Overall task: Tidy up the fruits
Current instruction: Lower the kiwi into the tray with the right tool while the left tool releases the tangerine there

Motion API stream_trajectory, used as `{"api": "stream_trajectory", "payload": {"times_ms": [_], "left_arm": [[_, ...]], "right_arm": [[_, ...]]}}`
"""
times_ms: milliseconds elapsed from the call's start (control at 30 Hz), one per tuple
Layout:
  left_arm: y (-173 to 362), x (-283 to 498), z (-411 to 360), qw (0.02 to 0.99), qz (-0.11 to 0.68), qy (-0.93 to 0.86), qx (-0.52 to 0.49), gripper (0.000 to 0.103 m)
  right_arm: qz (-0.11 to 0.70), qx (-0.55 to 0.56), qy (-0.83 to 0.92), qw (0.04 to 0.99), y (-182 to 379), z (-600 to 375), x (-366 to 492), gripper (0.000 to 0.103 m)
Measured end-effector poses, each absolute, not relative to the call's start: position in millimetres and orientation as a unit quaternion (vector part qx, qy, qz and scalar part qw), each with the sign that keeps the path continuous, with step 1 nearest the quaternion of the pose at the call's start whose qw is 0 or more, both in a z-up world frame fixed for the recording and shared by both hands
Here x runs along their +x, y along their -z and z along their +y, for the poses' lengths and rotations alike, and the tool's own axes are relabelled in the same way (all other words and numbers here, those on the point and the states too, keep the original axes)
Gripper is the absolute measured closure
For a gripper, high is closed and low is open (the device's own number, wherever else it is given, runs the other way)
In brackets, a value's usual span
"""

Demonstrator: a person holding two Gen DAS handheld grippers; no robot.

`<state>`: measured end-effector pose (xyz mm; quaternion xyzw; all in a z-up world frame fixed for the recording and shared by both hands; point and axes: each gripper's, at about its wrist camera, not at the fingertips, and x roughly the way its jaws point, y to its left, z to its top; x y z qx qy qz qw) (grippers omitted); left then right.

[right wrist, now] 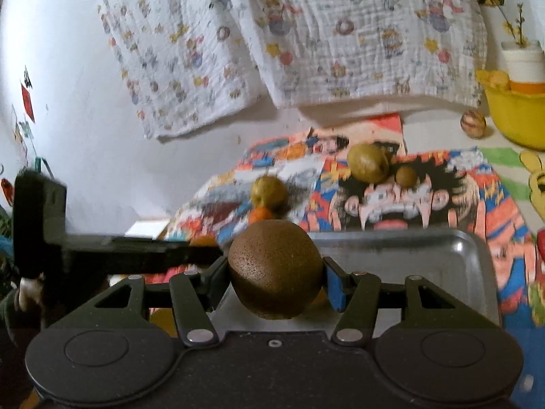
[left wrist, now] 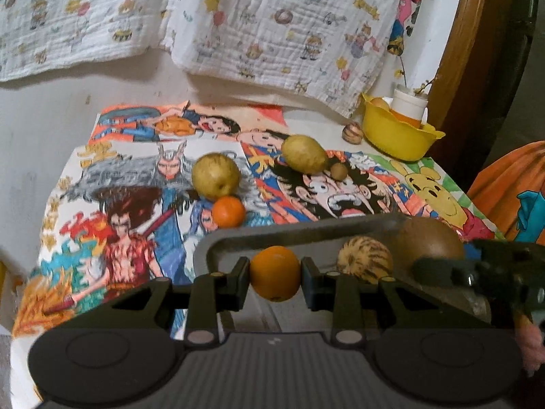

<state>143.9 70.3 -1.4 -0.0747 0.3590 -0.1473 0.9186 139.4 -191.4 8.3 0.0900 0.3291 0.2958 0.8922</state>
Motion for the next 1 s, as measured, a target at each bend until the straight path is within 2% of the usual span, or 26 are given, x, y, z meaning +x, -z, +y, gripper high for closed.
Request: {"api": "stream_trajectory", "payload": {"times_ms": [333, 1000], "left_arm": [[12.7, 144.4, 70.1, 0.912, 0.378, 0.144, -0.071, 0.068], [21.3, 148.7, 65.5, 0.905, 0.4, 0.136, -0.057, 0.068]], "right_arm": [[0.377, 0.067, -0.3, 0.874, 14.3, -178.7, 123.7, 0.044], [0.375, 0.029, -0.288, 0.881, 24.2, -169.6, 127.6, 0.043]]}}
